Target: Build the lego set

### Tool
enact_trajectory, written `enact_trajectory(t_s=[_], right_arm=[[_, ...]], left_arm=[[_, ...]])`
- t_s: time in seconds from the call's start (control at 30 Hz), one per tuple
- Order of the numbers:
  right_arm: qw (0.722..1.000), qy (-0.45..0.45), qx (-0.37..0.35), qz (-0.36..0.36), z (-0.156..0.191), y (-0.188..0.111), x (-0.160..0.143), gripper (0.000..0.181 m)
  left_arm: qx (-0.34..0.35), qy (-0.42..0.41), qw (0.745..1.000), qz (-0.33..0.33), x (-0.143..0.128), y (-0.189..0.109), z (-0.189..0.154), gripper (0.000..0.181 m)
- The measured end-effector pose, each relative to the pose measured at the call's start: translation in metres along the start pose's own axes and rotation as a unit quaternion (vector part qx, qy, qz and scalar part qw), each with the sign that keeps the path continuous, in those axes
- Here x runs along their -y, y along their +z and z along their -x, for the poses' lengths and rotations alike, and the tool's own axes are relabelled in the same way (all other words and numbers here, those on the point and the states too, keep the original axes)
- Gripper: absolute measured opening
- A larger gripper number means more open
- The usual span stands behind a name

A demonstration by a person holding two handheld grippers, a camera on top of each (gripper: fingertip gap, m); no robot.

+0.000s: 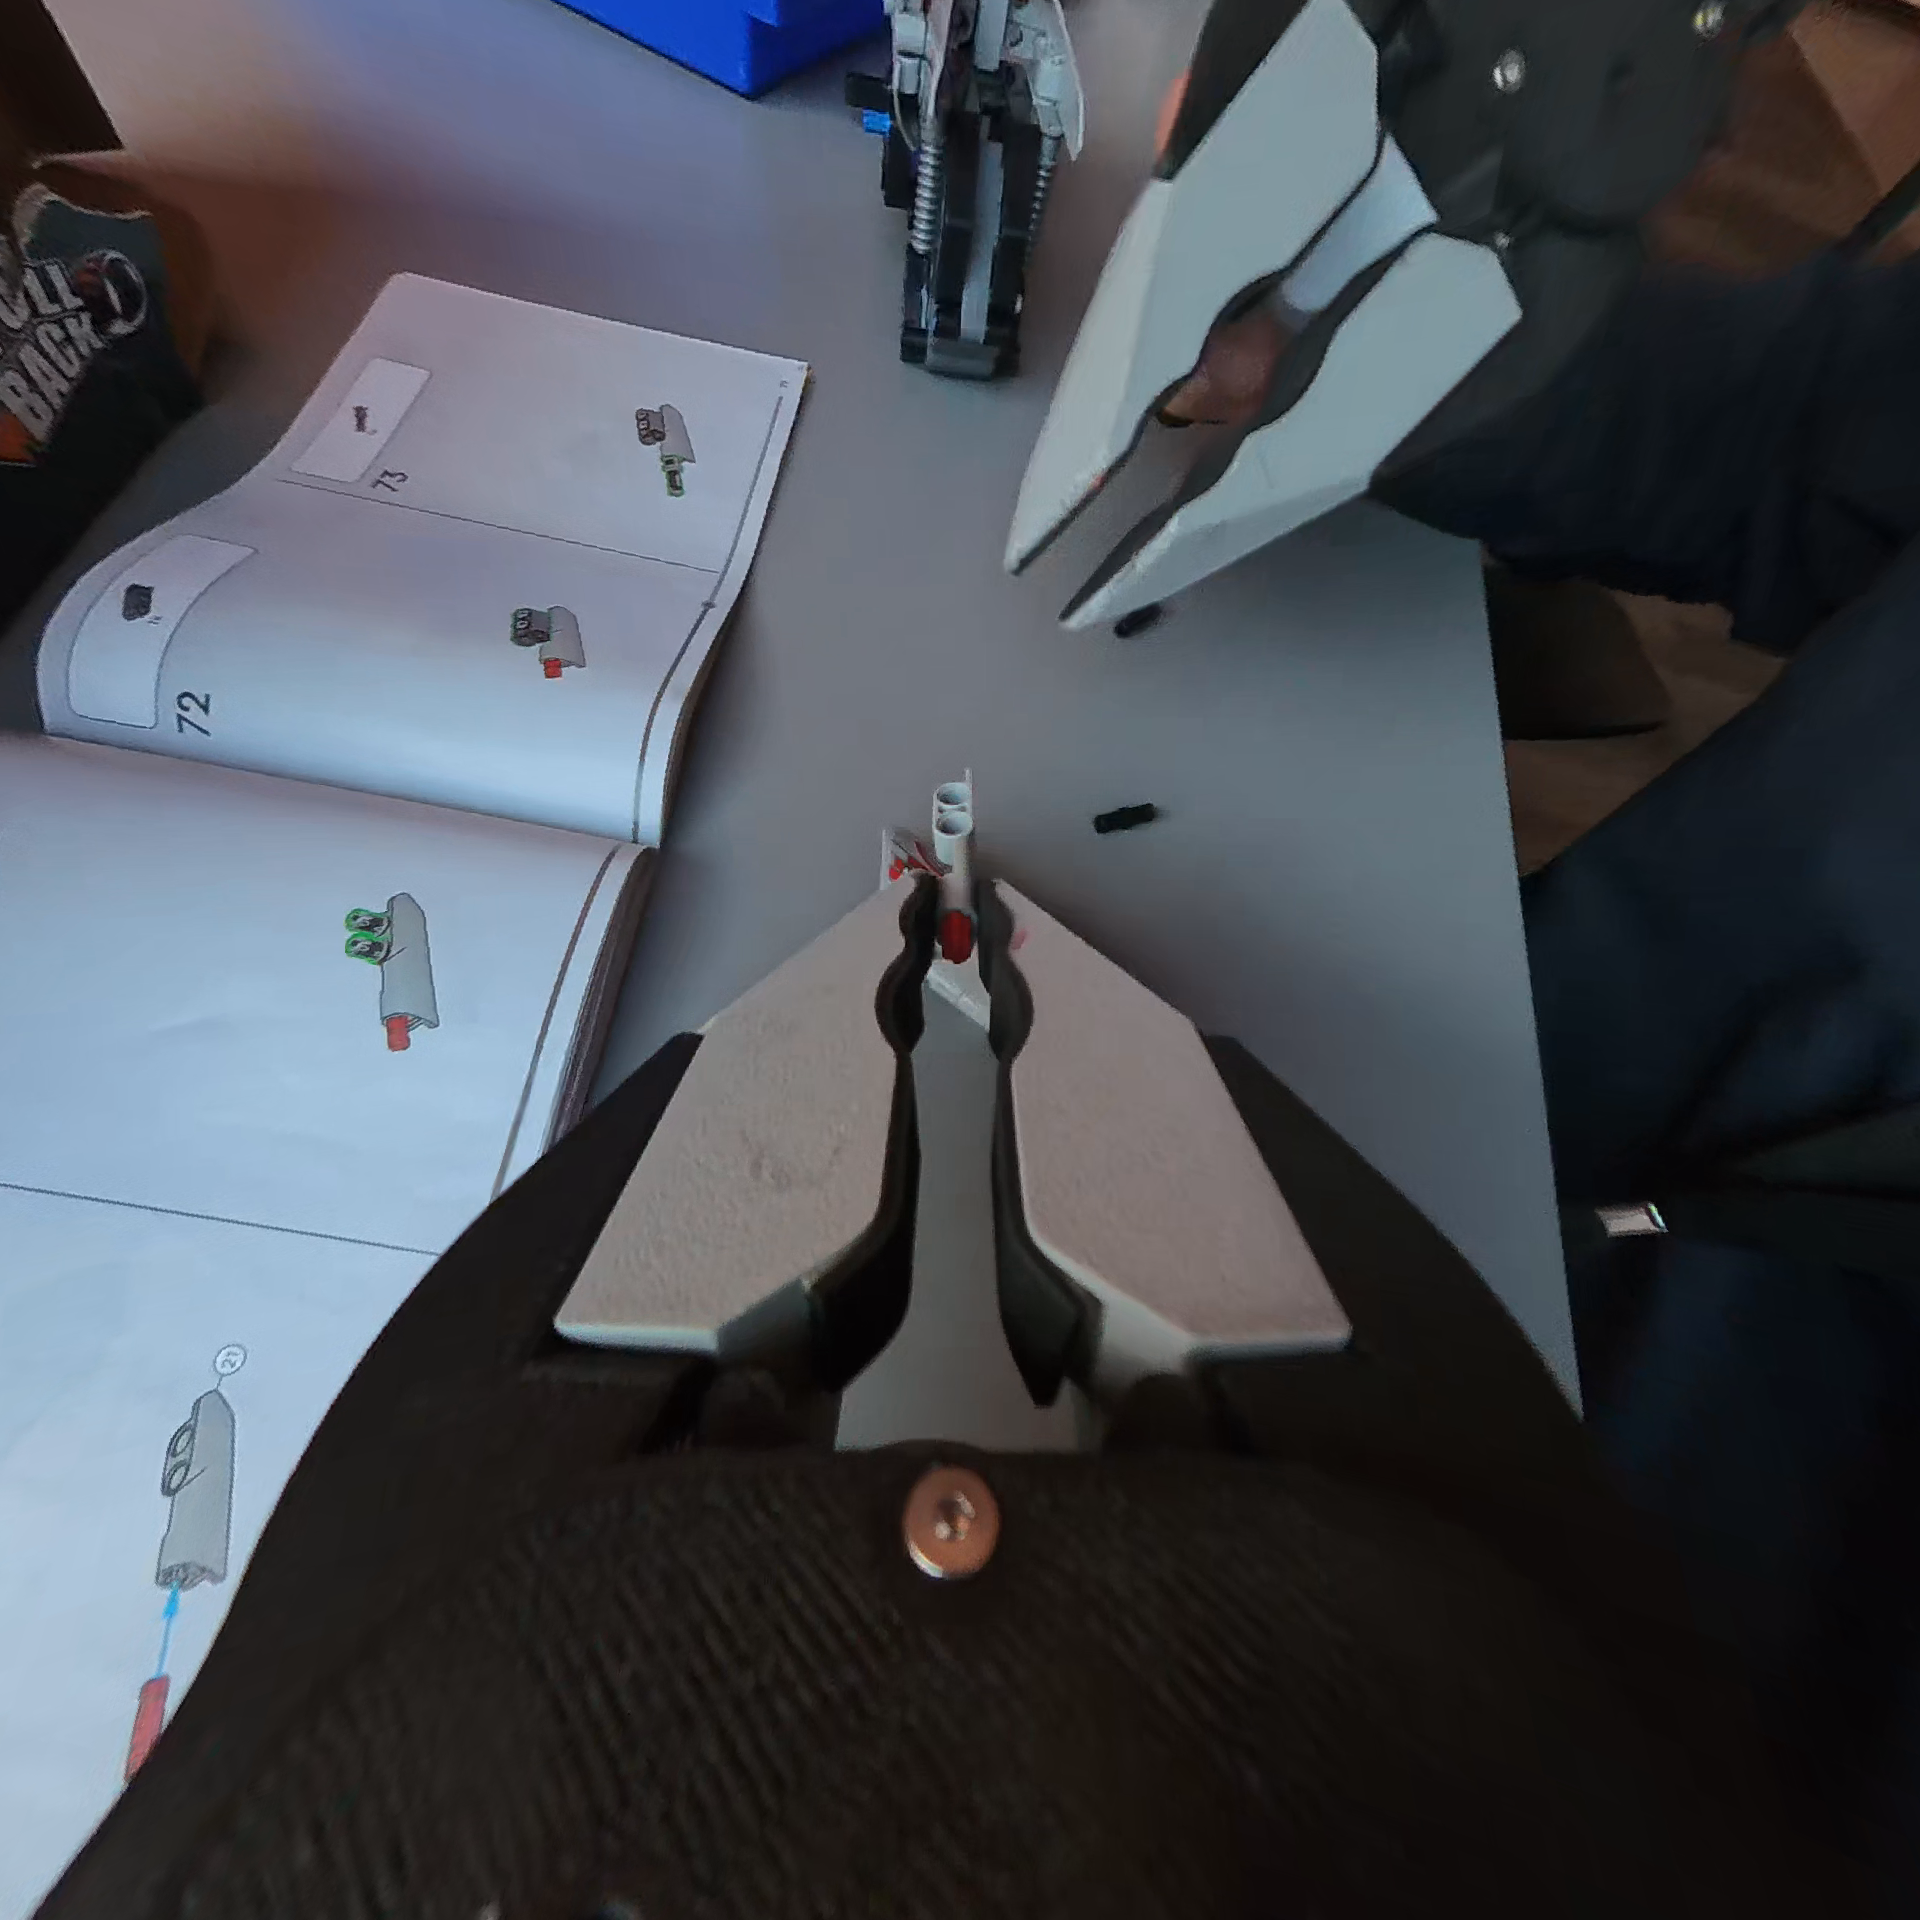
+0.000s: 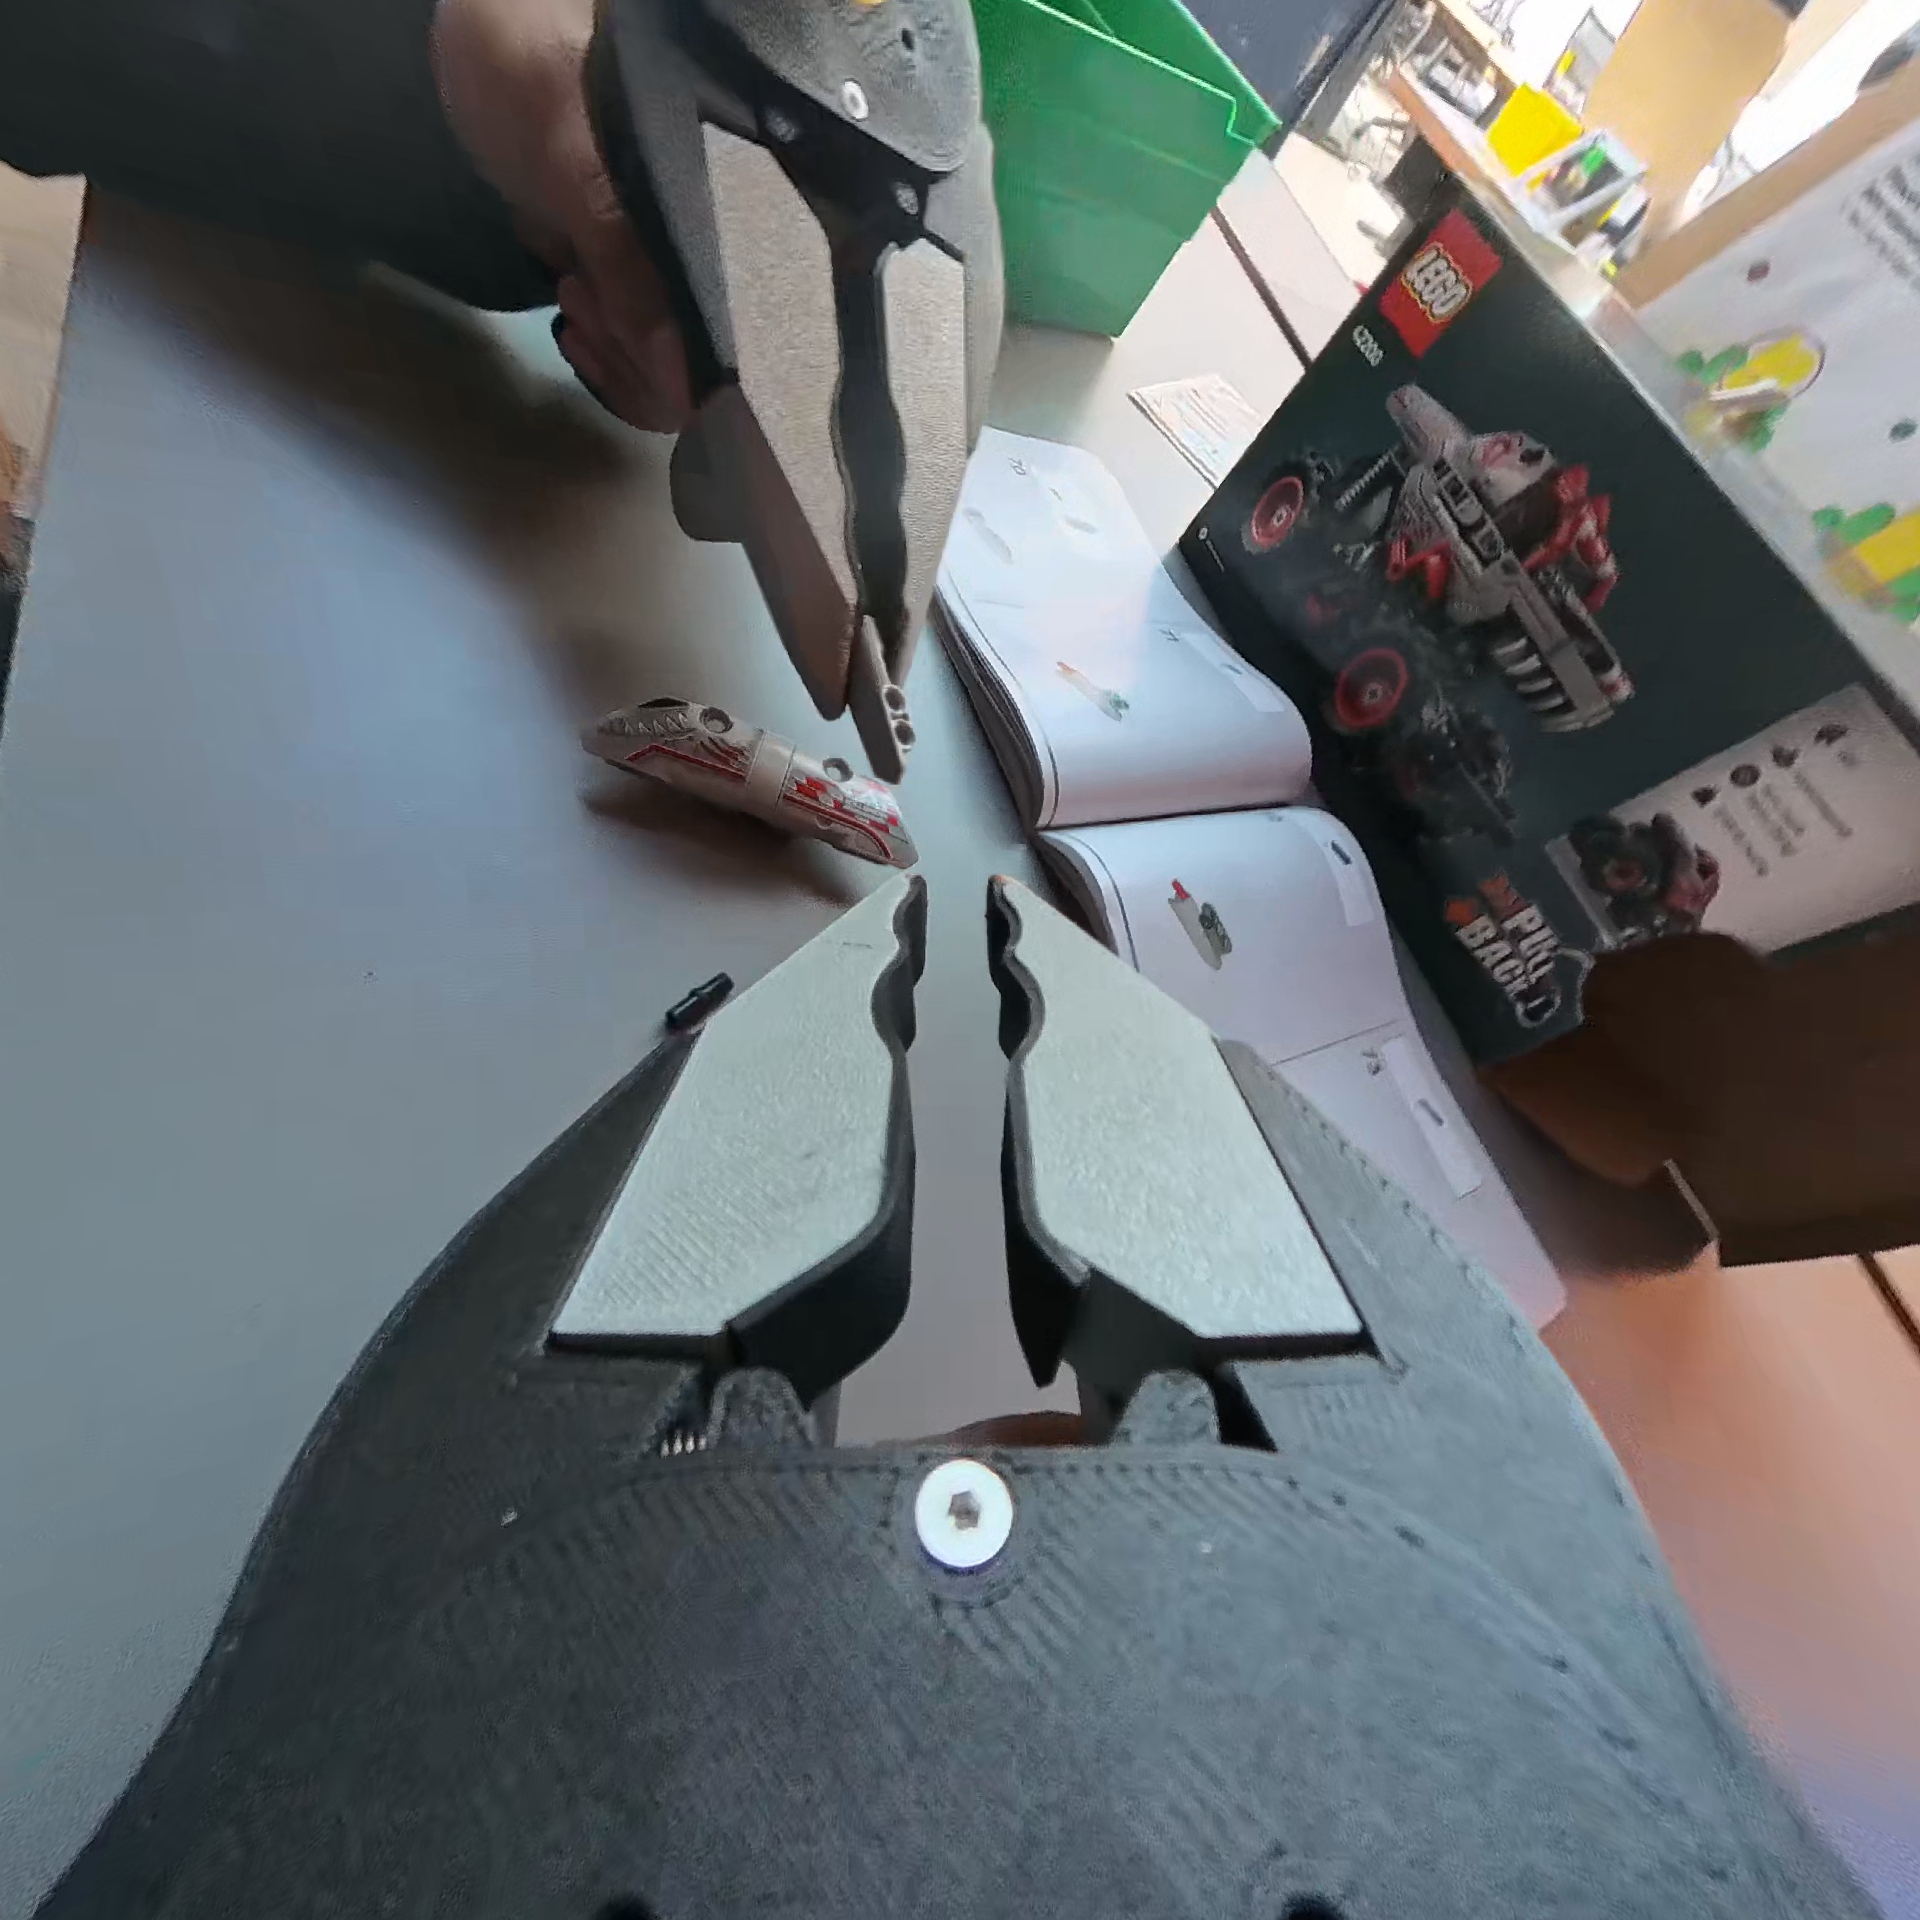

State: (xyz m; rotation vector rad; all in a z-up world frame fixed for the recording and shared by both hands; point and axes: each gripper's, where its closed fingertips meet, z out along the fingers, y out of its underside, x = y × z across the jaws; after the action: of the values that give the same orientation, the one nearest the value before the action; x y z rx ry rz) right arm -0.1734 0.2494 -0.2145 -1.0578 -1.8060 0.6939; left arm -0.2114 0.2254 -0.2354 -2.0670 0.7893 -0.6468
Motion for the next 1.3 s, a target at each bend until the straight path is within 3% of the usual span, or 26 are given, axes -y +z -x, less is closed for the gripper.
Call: enact_trajectory(t_s=[0.2,0.37,0.67,1.17,1.3], right_arm=[[0.995,0.093,0.012,0.022,0.003,-0.011,-0.011,0.010],[0.980,0.171,0.070,0.067,0.030,-0.015,-0.025,0.018],[0.975,0.169,0.089,0.117,0.054,-0.007,-0.032,0.018],[0.973,0.152,0.106,0.137,0.055,0.009,-0.037,0.018],[0.974,0.147,0.107,0.137,0.055,0.011,-0.038,0.006]], left_arm=[[-0.001,0.013,1.000,0.017,-0.006,0.005,-0.005,0.004],[0.006,0.004,1.000,0.006,-0.002,0.000,0.000,0.004],[0.024,0.004,1.000,-0.005,0.002,-0.004,0.005,0.004],[0.028,-0.037,0.999,-0.022,0.003,-0.015,0.016,0.004],[0.018,-0.051,0.997,-0.046,0.011,-0.021,0.016,0.004]])
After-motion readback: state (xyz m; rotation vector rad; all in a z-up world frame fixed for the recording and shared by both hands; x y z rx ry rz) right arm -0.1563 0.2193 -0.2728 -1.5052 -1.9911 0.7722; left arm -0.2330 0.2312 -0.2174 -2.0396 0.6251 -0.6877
